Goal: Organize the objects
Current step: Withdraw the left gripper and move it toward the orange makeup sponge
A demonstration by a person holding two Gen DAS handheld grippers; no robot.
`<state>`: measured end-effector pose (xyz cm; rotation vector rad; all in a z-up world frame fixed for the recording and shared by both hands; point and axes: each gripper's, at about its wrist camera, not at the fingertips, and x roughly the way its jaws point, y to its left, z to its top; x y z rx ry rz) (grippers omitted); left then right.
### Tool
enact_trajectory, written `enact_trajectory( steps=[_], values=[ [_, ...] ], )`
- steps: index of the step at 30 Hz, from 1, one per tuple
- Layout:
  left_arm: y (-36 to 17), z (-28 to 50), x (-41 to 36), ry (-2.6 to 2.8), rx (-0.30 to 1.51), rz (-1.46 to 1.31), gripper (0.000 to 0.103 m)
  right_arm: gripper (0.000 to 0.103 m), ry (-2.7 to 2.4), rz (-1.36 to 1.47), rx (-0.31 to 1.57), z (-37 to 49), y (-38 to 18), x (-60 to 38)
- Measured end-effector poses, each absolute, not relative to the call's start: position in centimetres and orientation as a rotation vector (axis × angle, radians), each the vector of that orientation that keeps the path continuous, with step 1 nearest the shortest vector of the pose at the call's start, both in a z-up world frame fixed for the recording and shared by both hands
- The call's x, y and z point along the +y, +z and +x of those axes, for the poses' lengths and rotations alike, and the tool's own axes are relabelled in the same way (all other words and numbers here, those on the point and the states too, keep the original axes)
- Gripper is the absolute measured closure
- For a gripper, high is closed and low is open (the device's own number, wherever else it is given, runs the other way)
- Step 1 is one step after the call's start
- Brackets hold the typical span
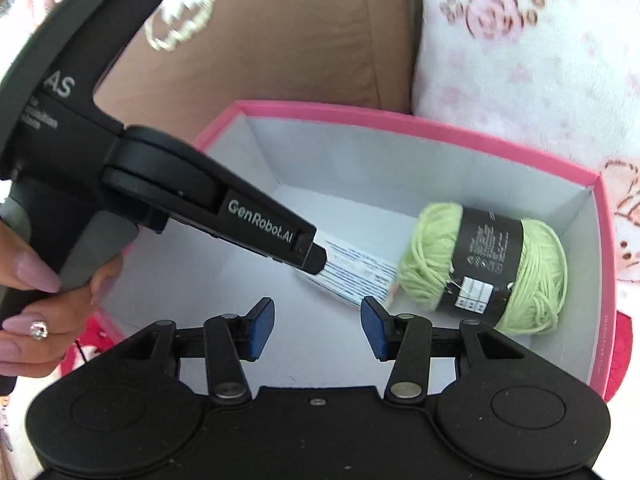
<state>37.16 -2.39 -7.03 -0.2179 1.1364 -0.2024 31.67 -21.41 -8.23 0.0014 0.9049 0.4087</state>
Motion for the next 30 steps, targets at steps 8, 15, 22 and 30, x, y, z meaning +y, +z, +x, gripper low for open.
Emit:
enact_trajectory(
  steps=[8, 15, 22, 30],
  values=[
    [-3.3, 32.6, -2.3, -0.237, 1.106, -0.167, 0.065, 0.05, 0.42, -0.031, 0.835, 28.5, -4.4, -21.7],
    [1.4, 29.2, -1.7, -0.189, 1.073, -0.157, 0.065, 0.05, 0.425, -0.052, 0.806, 25.4, -1.7, -21.9],
    [3.7, 25.2, -1.1, -0.206, 1.062, -0.18, 0.064, 0.05, 0.381, -0.1, 0.806, 22.2, 0.6, -22.5],
    [7.7, 20.2, -0.9, -0.246, 1.033, -0.114, 0.064, 0.05, 0.372, -0.103, 0.767, 17.7, 3.2, -22.5]
  ],
)
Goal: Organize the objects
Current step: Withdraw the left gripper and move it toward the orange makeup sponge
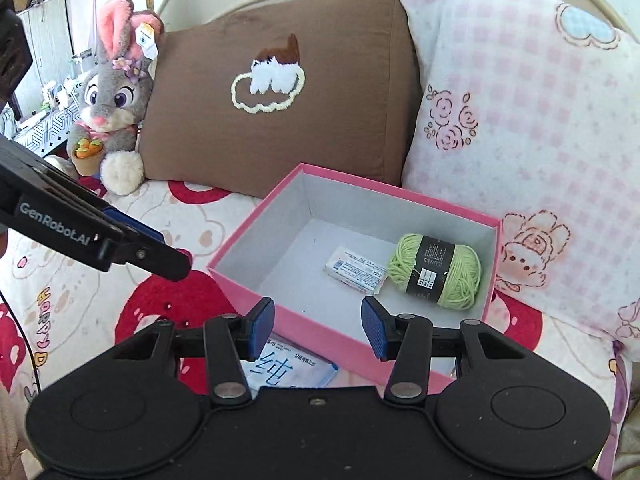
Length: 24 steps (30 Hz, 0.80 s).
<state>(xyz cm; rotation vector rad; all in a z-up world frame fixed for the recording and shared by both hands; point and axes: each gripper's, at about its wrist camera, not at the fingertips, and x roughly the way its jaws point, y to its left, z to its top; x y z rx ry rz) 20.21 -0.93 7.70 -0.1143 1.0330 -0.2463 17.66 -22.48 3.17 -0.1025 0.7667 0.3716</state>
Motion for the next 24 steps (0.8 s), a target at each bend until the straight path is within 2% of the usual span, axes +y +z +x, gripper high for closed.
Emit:
enact_trajectory(
  steps=[8, 12, 18, 24],
  values=[
    [9.8, 17.2, -2.5, -0.264, 1.029, -0.046, 0.058, 0.05, 0.404, -0.206, 0.73, 13.8, 3.8, -23.9],
    [9.6, 15.9, -3.5, -0.312, 1.048, -0.034, 0.053, 0.05, 0.446, -0.17, 0.714, 12.7, 3.8, -25.7],
    [9.3, 14.0, -4.3, -0.347, 1.084, -0.069, 0.052, 0.049, 0.511, -0.136, 0.727, 11.6, 3.2, -26.9],
    [10.0, 11.7, -4.5, -0.349, 1.044, -0.09, 0.051, 0.049, 0.553, -0.156, 0.755, 10.6, 3.6, -26.0]
  ],
)
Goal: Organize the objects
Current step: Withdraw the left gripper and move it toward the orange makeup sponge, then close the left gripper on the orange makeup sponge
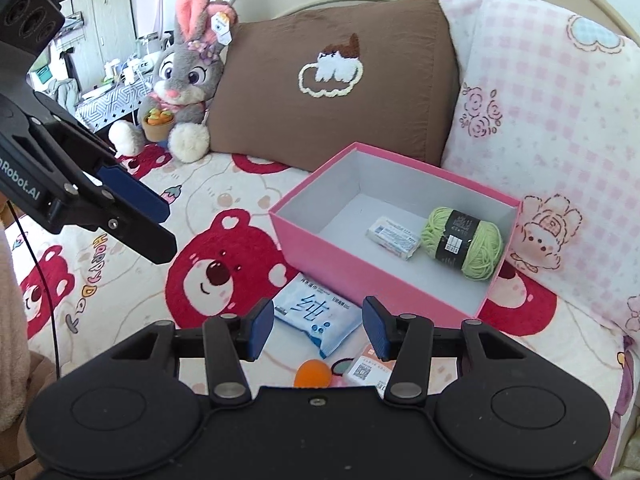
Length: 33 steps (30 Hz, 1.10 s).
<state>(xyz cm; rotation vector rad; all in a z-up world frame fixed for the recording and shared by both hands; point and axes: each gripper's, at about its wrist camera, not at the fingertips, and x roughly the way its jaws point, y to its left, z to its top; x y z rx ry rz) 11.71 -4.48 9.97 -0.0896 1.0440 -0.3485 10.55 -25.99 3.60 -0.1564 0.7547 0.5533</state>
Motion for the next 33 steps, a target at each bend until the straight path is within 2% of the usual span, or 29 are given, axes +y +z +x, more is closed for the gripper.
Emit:
enact_trajectory(
  steps=[4, 11, 16, 20, 25, 33],
  values=[
    [10.6, 10.8, -4.5, -0.394, 0.991, -0.091, 0.049, 0.048, 0.545, -0.179, 0.743, 9.1, 4.2, -24.8],
    [9.7, 10.7, -4.8, -0.496, 1.008, -0.089, 0.047, 0.045, 0.507, -0.205, 0.749, 7.0, 4.0, -22.6],
    [8.1, 11.3, -5.4, -0.544, 0.995, -0.057, 0.045, 0.034, 0.484, -0.204, 0.747, 6.2, 2.8, -21.5],
    [5.9, 12.3, -5.3, -0.541, 1.02, -0.046, 0.045, 0.031, 0.47, -0.179, 0.736, 6.3, 1.5, -21.2],
    [3.1, 13.4, -4.1, -0.528, 1.03, -0.093, 0.043, 0.023, 0.437, -0.151, 0.713, 6.8, -0.2, -20.7],
    [-1.9, 14.2, -3.5, -0.541, 1.115, -0.16, 0.043, 0.023, 0.392, -0.1, 0.801, 8.5, -3.9, -20.6]
  ],
)
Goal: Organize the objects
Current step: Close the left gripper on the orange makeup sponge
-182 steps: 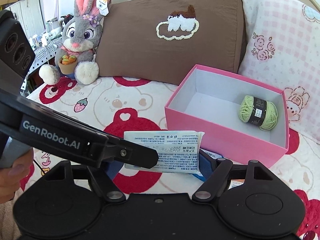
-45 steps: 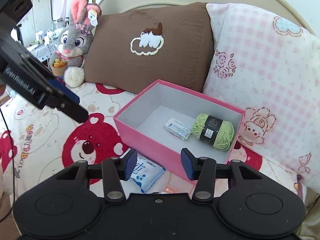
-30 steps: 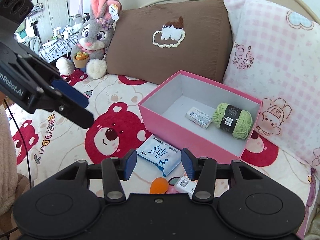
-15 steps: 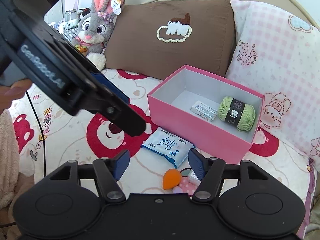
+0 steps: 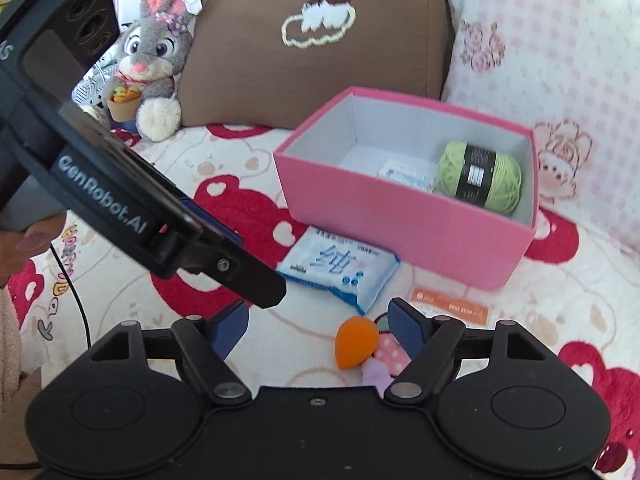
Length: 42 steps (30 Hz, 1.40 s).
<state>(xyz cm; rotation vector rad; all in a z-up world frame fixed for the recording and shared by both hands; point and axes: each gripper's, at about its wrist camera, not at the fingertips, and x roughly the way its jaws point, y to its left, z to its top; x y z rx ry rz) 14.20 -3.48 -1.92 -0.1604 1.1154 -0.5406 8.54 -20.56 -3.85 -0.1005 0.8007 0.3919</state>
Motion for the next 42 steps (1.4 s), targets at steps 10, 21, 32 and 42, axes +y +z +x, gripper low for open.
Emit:
enact_trajectory(
  steps=[10, 21, 32, 42],
  values=[
    [-5.4, 14.5, -3.8, -0.557, 1.1, -0.207, 0.043, 0.023, 0.299, -0.16, 0.83, 9.4, -6.8, -19.2],
    [-9.2, 15.7, -3.8, -0.554, 1.07, -0.273, 0.045, 0.025, 0.267, -0.146, 0.876, 10.7, -9.6, -19.2],
    [-12.2, 16.9, -3.8, -0.545, 1.062, -0.321, 0.047, 0.03, 0.236, -0.094, 0.878, 11.5, -11.0, -19.9],
    [-13.7, 17.5, -3.6, -0.595, 1.06, -0.363, 0.065, 0.048, 0.243, -0.08, 0.9, 12.0, -12.3, -19.8]
  ],
)
